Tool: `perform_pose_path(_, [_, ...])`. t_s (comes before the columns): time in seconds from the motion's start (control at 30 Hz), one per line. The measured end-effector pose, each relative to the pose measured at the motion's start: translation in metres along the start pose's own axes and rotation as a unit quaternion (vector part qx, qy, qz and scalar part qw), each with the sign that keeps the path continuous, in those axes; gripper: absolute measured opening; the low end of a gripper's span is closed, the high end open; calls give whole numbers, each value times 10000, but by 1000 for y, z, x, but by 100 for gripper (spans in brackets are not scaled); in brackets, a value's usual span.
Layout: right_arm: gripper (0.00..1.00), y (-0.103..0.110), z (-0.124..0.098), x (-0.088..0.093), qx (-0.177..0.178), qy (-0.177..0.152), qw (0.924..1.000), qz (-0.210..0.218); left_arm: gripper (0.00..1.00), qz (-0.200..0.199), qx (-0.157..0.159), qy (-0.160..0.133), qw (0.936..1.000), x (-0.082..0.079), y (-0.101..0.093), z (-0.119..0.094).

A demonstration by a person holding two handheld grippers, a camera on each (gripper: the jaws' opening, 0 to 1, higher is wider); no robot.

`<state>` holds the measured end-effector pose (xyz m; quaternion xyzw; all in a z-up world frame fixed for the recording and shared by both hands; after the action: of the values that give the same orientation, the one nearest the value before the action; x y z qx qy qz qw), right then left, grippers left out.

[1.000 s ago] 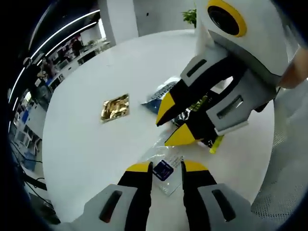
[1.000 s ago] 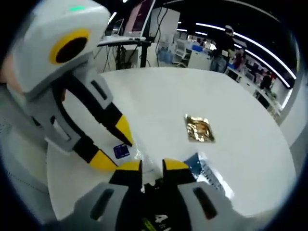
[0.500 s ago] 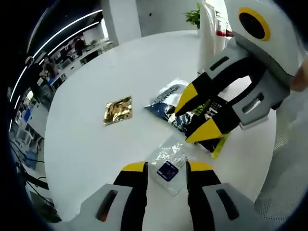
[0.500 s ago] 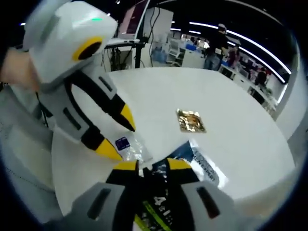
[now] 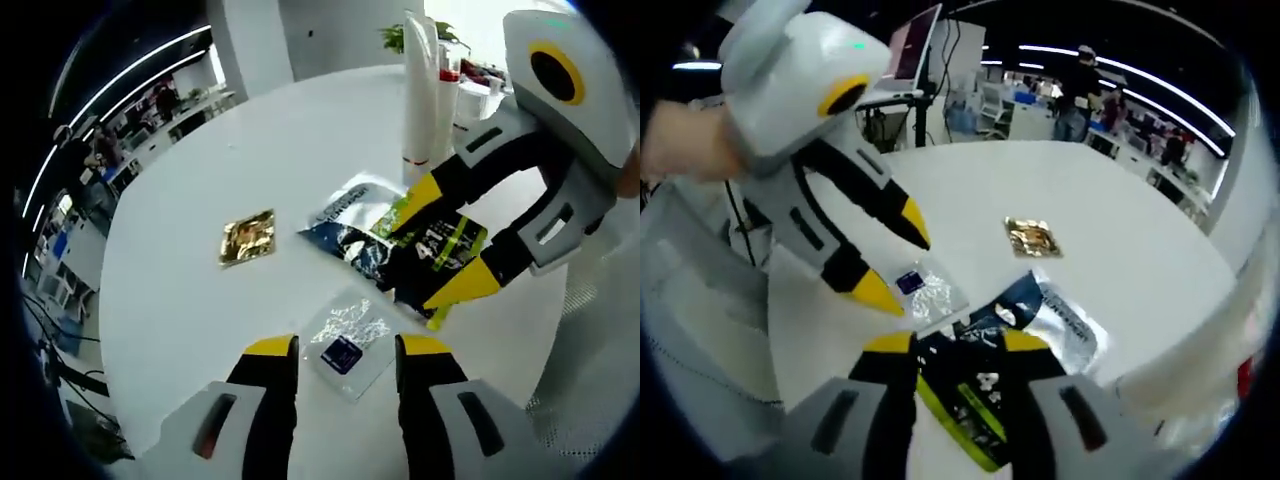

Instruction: Arrange the skincare products in the storage area until every visible bottle or jar stands upright without overlapping.

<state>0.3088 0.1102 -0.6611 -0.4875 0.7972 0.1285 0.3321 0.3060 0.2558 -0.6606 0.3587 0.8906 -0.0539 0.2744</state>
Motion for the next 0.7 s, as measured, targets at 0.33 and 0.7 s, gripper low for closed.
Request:
perform_pose_path(0.33, [51, 13, -22, 18, -173, -99, 9997, 165, 45, -101, 18, -108, 9999, 3, -13, -13])
perform_pose_path(0.7, [62, 18, -54, 42, -115, -104, 9985, 524, 58, -429, 41, -189, 9989, 12, -26, -23])
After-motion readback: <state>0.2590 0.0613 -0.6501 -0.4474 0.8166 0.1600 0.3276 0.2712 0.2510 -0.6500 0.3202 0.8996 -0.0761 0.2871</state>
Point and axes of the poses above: the point that each gripper's makers call its tool centre point, and the gripper's own axes: z roughly forward along the fingers, y roughly to its left, x roughly out of its underside, the point moved 9 cm from there along -z, roughly backward along the fingers, and after that the axes turned 7 degrees about y, right-handed, at the moved point
